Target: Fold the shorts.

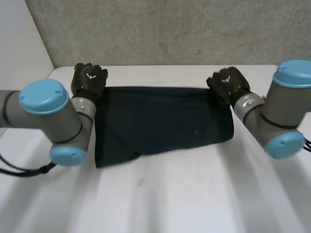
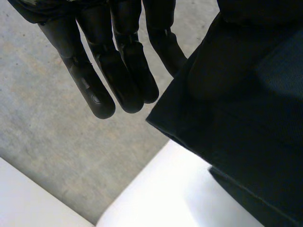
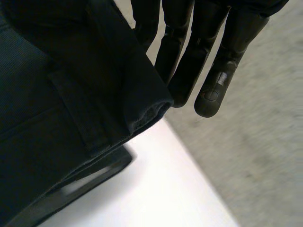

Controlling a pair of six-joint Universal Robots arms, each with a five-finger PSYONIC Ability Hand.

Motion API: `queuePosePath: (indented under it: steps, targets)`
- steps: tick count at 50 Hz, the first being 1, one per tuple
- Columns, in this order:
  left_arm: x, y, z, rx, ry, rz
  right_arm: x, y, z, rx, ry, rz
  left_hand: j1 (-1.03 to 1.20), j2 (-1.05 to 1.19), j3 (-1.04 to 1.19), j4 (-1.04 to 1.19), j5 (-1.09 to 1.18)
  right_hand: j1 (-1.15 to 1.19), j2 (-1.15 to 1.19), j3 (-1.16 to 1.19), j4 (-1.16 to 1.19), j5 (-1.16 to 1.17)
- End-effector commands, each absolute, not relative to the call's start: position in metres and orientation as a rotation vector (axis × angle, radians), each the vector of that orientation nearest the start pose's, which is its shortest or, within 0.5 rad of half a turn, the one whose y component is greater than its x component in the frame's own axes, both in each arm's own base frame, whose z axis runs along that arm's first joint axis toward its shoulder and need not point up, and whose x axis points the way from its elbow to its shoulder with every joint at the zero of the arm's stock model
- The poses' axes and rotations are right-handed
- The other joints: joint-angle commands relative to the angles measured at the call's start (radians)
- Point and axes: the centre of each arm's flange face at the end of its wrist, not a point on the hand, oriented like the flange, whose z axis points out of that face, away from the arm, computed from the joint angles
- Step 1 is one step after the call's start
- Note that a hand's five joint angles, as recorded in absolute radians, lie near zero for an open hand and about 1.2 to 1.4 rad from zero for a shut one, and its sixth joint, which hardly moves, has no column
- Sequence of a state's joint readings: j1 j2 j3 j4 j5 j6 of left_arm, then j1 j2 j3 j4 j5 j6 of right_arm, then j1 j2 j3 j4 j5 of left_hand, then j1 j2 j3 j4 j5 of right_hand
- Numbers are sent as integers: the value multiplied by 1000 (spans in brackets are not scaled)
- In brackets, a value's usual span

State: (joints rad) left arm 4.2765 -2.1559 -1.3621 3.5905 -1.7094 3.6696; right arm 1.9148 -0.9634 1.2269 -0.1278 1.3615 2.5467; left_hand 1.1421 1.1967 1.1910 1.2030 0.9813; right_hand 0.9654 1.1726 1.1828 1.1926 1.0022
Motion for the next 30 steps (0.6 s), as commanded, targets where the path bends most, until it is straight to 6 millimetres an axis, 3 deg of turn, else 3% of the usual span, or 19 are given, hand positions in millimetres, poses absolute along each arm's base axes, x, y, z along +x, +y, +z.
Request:
queuePosePath:
  steps: [1, 4, 11, 13, 14, 15, 16, 18, 20, 21, 22, 26, 30]
  targets:
    - [-309, -399, 163, 848, 1816, -2247, 305, -411, 165, -1221, 1914, -2258, 254, 200, 205, 193, 240, 431, 224, 213, 204, 220]
    - [-313, -417, 150, 845, 1795, -2266, 311, -428, 146, -1230, 1899, -2287, 254, 200, 205, 193, 240, 431, 224, 213, 204, 220]
    - [-321, -436, 128, 828, 1769, -2292, 321, -452, 116, -1239, 1827, -2335, 254, 200, 205, 193, 240, 371, 164, 153, 144, 160]
    - [-324, -437, 121, 832, 1777, -2299, 324, -454, 110, -1247, 1813, -2331, 254, 200, 205, 193, 240, -255, -462, -472, -482, -466]
    - [-324, -436, 120, 832, 1776, -2302, 324, -454, 109, -1248, 1807, -2333, -33, -88, -82, -94, -47, -642, -849, -859, -869, -853]
    - [-326, -435, 121, 832, 1770, -2310, 324, -455, 110, -1239, 1812, -2336, -411, -466, -460, -472, -425, -791, -998, -1008, -1018, -1002]
    - [-330, -432, 120, 838, 1767, -2313, 324, -455, 112, -1230, 1812, -2337, -968, -1022, -1016, -1028, -981, -791, -998, -1008, -1018, -1002]
    - [-333, -427, 120, 842, 1777, -2317, 326, -451, 129, -1204, 1815, -2340, -917, -971, -966, -978, -930, -791, -998, -1008, -1018, -1002]
    - [-340, -412, 132, 866, 1781, -2336, 326, -444, 150, -1159, 1826, -2332, -968, -1022, -1016, -1028, -981, -791, -998, -1008, -1018, -1002]
    - [-340, -407, 142, 872, 1779, -2344, 323, -441, 160, -1127, 1848, -2316, -968, -1022, -1016, -1028, -981, -791, -998, -1008, -1018, -1002]
    - [-340, -401, 151, 878, 1778, -2350, 315, -434, 183, -1047, 1893, -2285, -968, -1022, -1016, -1028, -981, -791, -998, -1008, -1018, -1002]
    - [-328, -374, 183, 869, 1803, -2366, 304, -403, 222, -925, 1948, -2152, -968, -1022, -1016, -1028, -981, -791, -998, -1008, -1018, -1002]
    - [-317, -345, 199, 845, 1895, -2372, 294, -370, 221, -963, 2080, -1937, -968, -1022, -1016, -1028, -981, -791, -998, -1008, -1018, -1002]
